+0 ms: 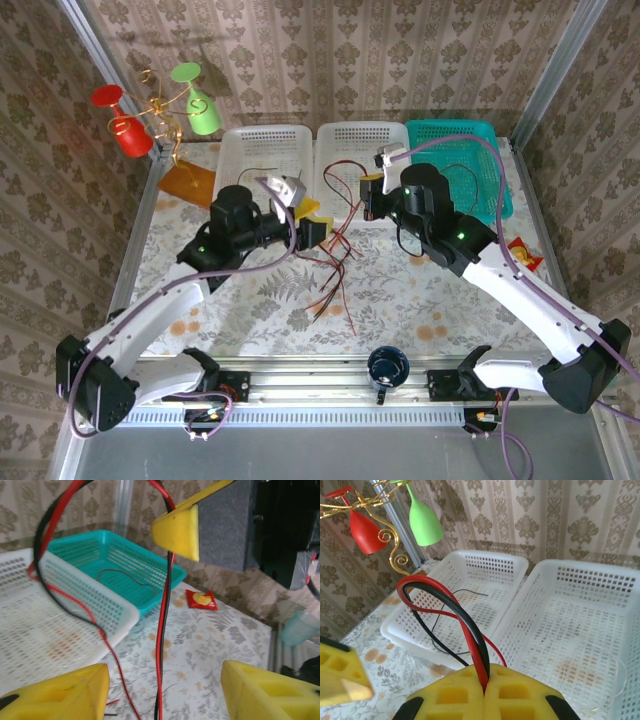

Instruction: Untangle the cables

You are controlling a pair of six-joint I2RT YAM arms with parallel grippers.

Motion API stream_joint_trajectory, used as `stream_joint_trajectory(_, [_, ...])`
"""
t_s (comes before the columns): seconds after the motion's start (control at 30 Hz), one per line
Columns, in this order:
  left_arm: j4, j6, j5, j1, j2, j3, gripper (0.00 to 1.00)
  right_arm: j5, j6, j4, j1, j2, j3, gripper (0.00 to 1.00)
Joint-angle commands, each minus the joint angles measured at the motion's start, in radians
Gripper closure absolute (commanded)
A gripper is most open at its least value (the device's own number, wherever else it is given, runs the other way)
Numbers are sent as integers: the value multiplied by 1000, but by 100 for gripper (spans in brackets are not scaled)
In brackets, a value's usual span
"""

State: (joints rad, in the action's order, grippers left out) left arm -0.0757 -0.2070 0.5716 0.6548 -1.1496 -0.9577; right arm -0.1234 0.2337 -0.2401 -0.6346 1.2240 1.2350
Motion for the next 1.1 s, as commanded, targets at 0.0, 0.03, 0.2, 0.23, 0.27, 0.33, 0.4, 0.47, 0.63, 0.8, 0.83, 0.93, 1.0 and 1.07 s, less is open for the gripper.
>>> stream_joint_trajectory(0.0, [-125,-150,161,-11,-50,-24,44,44,34,-47,4,-11,24,100])
stream_joint_trajectory(0.03, [-153,-185,192,-19,-68,-26,45,53,36,-58,4,-9,30,100])
stream_joint_trajectory(0.2, [-206,-262,258,-47,-113,-29,43,120,37,-79,5,-3,53,100])
stream_joint_trajectory(0.23, [-203,-265,260,-50,-116,-27,42,129,41,-80,4,-3,56,100])
stream_joint_trajectory(0.27, [-197,-264,262,-55,-119,-27,41,137,48,-77,6,-3,55,100])
stream_joint_trajectory(0.33, [-192,-265,273,-62,-124,-23,40,160,57,-70,5,-1,55,100])
stream_joint_trajectory(0.4, [-194,-275,283,-64,-132,-19,40,178,69,-63,6,3,55,100])
stream_joint_trajectory(0.47, [-190,-277,291,-62,-140,-18,42,184,77,-58,6,9,57,100])
stream_joint_trajectory(0.63, [-122,-223,263,-39,-141,-20,45,182,81,-51,7,14,64,100])
stream_joint_trajectory(0.8, [-68,-181,195,-27,-135,2,53,182,75,-59,9,26,80,100])
stream_joint_trajectory(0.83, [-75,-184,192,-23,-134,10,55,183,74,-64,9,30,85,100])
stream_joint_trajectory(0.93, [-92,-195,190,-15,-135,20,63,189,72,-65,8,37,95,100])
stream_joint_trajectory(1.0, [-91,-193,187,-13,-136,22,73,188,72,-62,9,38,95,100])
stream_joint_trajectory(1.07, [-91,-189,185,-11,-136,24,79,187,71,-61,9,38,95,100])
